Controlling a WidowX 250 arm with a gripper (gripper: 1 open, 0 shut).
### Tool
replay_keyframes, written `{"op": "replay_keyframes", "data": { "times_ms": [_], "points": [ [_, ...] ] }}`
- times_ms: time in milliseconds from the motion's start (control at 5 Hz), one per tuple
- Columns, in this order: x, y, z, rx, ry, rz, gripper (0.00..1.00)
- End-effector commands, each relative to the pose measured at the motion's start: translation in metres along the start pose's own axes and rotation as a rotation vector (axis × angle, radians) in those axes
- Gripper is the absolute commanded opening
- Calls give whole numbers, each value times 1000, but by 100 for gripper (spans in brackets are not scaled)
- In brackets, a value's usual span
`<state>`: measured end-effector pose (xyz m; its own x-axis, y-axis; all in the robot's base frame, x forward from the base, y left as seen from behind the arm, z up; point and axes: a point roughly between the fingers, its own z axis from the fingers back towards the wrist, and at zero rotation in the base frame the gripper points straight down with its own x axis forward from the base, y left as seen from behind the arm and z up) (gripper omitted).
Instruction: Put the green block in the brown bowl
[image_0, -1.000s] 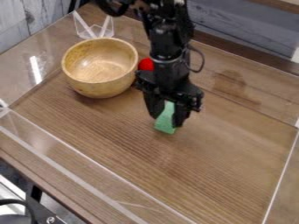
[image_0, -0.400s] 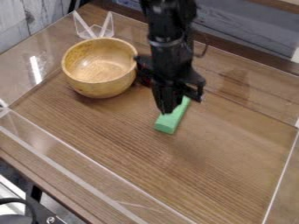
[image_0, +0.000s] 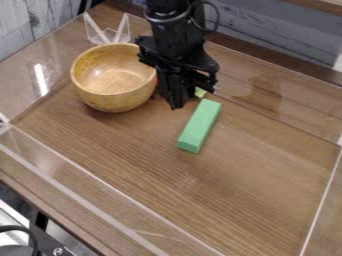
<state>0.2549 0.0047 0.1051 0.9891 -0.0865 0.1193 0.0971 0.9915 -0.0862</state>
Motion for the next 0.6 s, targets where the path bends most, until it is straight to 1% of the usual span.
{"op": "replay_keyframes", "data": {
  "times_ms": [0,200,400],
  "points": [
    [6,1,-11,7,-21,30,100],
    [10,0,-17,2,-4,-29,100],
    [13,5,-20,-5,11,-83,0]
  ]
}}
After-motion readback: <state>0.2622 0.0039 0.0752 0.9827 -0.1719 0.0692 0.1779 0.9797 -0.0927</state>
